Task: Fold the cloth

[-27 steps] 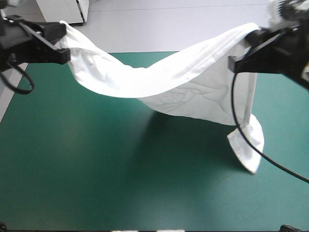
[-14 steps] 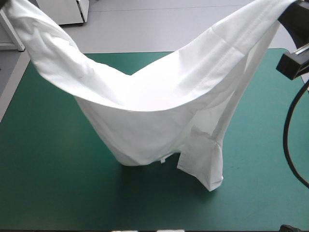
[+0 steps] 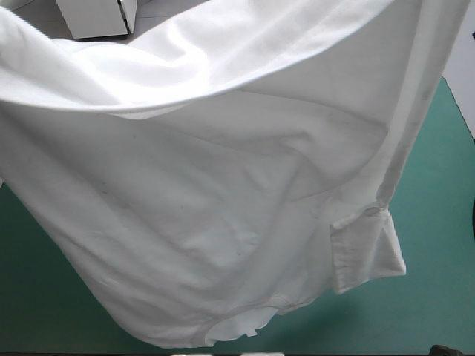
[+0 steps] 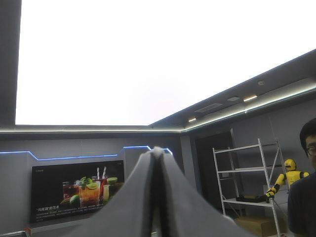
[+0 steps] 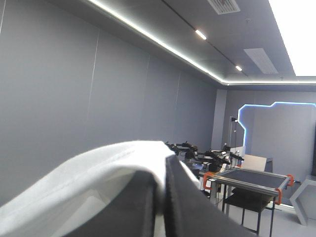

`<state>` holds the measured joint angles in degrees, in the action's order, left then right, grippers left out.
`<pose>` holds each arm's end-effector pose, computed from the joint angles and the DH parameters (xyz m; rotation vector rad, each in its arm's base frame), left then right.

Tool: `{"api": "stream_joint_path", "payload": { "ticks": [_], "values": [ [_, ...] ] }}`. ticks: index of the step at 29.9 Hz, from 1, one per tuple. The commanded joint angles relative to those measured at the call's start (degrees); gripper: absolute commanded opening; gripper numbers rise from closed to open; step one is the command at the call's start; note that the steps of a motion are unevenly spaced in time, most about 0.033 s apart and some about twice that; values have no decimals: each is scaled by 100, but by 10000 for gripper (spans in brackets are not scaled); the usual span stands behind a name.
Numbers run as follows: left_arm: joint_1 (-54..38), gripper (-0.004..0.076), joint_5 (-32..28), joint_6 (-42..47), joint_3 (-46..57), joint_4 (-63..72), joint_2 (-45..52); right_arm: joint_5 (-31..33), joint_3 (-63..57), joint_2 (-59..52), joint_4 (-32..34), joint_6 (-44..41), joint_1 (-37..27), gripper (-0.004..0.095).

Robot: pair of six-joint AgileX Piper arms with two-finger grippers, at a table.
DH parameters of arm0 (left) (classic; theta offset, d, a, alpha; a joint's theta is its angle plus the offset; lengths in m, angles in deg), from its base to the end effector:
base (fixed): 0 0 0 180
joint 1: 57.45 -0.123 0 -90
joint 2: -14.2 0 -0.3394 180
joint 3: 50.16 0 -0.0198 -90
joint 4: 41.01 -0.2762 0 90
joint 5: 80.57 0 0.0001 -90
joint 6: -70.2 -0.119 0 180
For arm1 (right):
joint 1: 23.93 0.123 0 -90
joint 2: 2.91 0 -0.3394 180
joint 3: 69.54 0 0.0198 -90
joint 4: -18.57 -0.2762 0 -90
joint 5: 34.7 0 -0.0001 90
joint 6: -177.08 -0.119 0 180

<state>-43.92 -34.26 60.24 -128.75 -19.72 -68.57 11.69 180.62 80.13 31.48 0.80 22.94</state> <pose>0.0352 -0.0406 0.8127 0.3129 0.8262 -0.4163 0.0834 0.0608 0.7948 -0.3815 0.9674 0.4593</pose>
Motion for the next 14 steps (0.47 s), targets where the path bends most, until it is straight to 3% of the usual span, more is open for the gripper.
{"api": "stream_joint_path", "payload": {
  "ticks": [1, 6, 11, 14],
  "values": [
    [-1, -22, -420, -130, -29, -1, -107, -302, 65, 31, 412, 76, -9, -1],
    [-1, -22, -326, -129, 343, -233, -392, 620, 54, 357, 1380, -233, -9, -1],
    [-1, -22, 200, -118, 964, -829, -822, 1726, 54, 1026, 2590, -722, -9, -14],
    [-1, -22, 566, -118, 1365, -1072, -1158, 1916, 16, 1412, 2909, -1110, -306, -17]
  ]
}}
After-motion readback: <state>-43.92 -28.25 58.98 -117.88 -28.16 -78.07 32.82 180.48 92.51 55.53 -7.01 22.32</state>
